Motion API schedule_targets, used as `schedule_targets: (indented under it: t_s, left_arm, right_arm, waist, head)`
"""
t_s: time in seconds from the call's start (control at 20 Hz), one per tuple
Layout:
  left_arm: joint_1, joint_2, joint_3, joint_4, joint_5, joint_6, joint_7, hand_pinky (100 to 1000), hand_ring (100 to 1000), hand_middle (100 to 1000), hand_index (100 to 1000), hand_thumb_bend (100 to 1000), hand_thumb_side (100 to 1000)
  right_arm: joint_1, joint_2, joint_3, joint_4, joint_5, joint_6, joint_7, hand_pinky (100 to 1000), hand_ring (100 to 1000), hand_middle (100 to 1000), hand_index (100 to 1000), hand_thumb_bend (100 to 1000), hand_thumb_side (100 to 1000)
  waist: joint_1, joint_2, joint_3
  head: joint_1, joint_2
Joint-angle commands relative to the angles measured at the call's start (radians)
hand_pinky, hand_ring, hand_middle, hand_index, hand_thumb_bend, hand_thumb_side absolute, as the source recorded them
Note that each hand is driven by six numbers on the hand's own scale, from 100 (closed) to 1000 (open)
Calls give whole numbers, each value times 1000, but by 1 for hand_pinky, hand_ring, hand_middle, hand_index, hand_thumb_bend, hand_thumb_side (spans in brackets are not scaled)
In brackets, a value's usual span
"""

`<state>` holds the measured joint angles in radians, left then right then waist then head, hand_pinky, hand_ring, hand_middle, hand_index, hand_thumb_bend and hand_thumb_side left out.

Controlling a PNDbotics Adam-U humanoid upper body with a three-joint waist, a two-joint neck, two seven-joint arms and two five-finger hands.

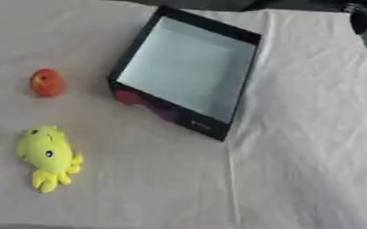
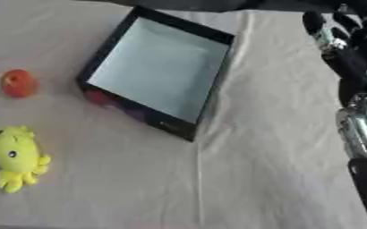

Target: Pick up objects on the table and place them in the box.

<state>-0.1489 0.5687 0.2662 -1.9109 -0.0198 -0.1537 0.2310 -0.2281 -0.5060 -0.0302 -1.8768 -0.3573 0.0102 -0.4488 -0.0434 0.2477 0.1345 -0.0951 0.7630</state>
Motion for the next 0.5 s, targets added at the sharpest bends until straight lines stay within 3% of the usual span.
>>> schedule_targets:
  t_s: [0.05,0.5]
  left_arm:
    - [1,98,-3,-18,-48,7,-26,783,591,704,821,570,435]
    - [69,428,-85,-53,-164,38,-210,789,641,736,847,600,479]
  right_arm:
    - [-3,-31,-5,-11,1,1,3,928,893,920,852,716,328]
    - [8,-49,-2,-12,8,5,9,928,893,920,851,719,323]
  waist:
    - [7,-25,3]
    - [13,-26,17]
  head:
    - [-3,7]
    - [-12,7]
